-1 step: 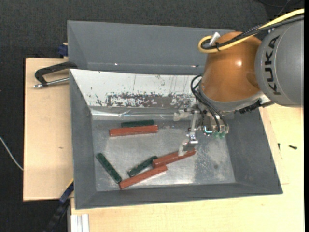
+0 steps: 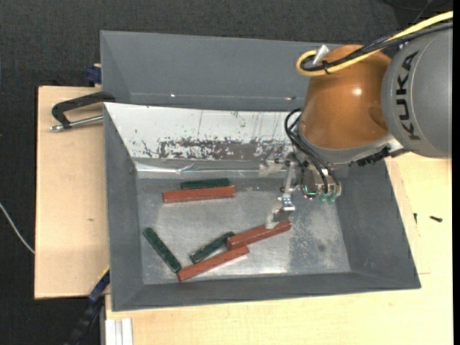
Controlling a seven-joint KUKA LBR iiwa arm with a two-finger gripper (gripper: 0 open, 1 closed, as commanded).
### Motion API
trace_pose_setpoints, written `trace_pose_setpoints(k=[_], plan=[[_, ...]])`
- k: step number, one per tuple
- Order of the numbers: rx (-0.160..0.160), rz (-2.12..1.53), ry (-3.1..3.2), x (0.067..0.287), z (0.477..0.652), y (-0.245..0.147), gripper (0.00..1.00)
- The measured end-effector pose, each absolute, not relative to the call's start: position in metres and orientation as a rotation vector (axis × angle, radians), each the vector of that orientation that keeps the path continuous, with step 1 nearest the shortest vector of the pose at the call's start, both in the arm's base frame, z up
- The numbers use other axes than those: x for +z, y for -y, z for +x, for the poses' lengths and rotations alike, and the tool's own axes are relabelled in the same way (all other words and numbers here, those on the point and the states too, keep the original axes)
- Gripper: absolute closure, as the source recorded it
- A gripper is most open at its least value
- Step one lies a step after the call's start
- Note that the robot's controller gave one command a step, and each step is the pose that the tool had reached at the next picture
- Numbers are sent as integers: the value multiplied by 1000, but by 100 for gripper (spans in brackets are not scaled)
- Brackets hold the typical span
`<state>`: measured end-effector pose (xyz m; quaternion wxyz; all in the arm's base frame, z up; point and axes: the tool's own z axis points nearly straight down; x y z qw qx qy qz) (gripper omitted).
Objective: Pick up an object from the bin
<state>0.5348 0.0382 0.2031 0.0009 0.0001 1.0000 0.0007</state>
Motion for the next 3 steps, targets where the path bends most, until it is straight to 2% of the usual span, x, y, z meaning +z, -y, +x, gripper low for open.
trace_pose_setpoints(k=[1,2,3], plan=[[1,-134,-3132,174,529,-46,0],[3,-456,-3090,78,576,-70,100],[4,-458,-3093,75,575,-70,0]])
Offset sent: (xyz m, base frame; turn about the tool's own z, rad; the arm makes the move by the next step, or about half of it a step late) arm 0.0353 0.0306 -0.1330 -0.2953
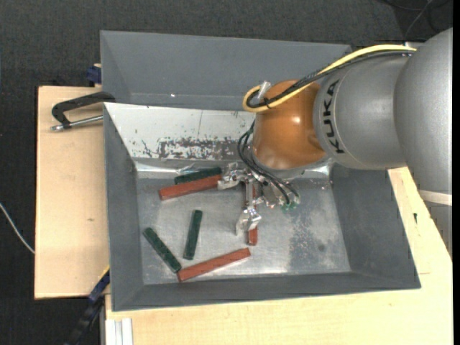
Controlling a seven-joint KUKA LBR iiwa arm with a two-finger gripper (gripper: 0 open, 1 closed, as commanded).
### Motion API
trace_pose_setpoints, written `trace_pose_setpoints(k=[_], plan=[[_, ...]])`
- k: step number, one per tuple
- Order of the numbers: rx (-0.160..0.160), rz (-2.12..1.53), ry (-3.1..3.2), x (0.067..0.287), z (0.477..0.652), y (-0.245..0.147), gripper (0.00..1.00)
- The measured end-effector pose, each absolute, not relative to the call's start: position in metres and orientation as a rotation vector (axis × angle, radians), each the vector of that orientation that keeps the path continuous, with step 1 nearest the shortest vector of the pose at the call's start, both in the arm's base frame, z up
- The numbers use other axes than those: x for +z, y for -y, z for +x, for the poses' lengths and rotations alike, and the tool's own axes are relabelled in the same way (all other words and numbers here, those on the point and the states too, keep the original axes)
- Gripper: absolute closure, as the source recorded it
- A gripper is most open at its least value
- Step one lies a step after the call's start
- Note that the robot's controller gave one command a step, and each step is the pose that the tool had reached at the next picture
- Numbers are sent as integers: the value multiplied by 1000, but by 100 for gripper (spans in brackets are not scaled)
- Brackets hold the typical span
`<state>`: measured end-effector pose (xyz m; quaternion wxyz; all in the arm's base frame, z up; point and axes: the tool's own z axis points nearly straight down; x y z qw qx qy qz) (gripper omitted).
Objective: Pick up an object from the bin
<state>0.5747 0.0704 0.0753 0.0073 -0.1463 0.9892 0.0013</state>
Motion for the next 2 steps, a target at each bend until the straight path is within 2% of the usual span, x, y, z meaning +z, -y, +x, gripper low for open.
trace_pose_setpoints(k=[1,2], plan=[[4,-457,-3093,75,575,-70,0],[-3,-567,-3087,81,550,-92,0]])
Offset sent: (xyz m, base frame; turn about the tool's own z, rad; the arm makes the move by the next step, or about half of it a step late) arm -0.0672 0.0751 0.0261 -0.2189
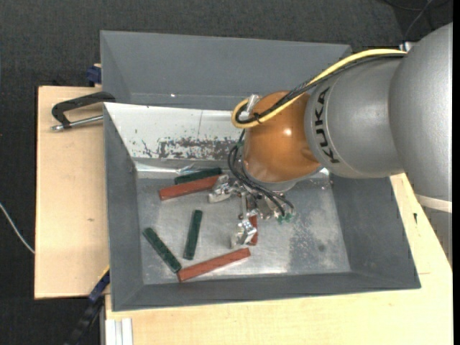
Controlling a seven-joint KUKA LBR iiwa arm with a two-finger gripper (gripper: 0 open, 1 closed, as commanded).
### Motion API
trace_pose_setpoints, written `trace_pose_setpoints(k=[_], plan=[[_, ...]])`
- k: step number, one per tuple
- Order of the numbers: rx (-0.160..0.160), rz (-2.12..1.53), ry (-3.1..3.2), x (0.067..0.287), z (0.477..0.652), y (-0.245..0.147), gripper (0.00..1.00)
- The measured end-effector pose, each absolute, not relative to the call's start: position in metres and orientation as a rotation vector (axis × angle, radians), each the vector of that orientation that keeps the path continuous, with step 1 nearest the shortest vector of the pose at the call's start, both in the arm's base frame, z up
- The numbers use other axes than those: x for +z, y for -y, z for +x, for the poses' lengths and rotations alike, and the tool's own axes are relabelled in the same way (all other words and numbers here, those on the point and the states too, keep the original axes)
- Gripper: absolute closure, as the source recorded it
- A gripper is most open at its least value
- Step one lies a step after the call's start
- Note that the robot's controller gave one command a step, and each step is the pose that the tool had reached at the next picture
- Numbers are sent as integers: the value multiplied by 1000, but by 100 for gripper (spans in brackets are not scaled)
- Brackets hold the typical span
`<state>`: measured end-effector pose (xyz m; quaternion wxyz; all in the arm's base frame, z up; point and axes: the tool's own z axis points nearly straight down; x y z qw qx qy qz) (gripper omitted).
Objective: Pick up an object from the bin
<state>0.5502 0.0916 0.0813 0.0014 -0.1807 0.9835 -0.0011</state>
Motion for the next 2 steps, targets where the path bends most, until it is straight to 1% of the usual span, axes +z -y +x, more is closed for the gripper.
trace_pose_setpoints(k=[1,2], plan=[[-1,-1023,-2971,78,555,-118,100],[0,-1023,-2971,78,555,-118,100]])
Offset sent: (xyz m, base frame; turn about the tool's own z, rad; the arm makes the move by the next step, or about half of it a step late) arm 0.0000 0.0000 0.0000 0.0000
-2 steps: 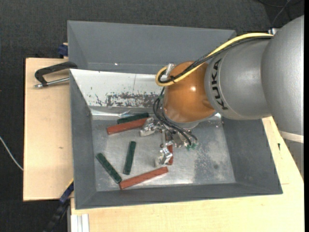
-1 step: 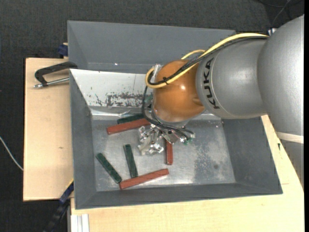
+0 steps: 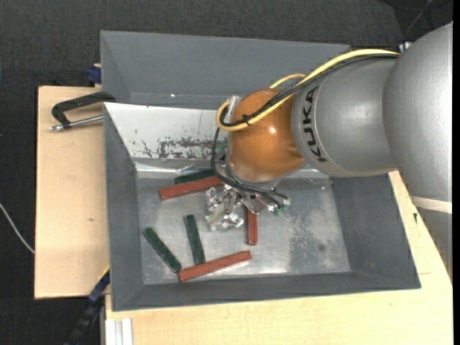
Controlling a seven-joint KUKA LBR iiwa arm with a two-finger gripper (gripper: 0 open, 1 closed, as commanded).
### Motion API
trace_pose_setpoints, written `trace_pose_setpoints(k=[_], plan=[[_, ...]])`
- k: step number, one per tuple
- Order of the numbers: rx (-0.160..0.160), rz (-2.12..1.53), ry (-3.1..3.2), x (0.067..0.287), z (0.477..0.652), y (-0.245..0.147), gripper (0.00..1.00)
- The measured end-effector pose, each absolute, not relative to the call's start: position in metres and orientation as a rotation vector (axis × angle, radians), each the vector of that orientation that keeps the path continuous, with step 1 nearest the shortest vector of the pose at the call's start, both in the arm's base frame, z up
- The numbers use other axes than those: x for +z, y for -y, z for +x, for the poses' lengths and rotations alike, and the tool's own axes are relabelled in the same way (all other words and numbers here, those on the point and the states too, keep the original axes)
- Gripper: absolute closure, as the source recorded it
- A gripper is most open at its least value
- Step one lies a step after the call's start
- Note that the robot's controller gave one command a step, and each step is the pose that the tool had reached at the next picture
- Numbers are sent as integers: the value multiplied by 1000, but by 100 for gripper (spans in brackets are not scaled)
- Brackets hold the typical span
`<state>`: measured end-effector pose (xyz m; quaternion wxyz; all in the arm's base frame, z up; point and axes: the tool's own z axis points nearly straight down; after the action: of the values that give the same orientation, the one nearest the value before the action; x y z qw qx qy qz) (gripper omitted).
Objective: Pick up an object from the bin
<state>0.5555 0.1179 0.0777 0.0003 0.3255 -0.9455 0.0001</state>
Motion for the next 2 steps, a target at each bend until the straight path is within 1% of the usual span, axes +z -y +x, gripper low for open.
trace_pose_setpoints(k=[1,2], plan=[[-4,1043,2961,121,548,-116,100],[-2,1119,2936,138,532,-112,0]])
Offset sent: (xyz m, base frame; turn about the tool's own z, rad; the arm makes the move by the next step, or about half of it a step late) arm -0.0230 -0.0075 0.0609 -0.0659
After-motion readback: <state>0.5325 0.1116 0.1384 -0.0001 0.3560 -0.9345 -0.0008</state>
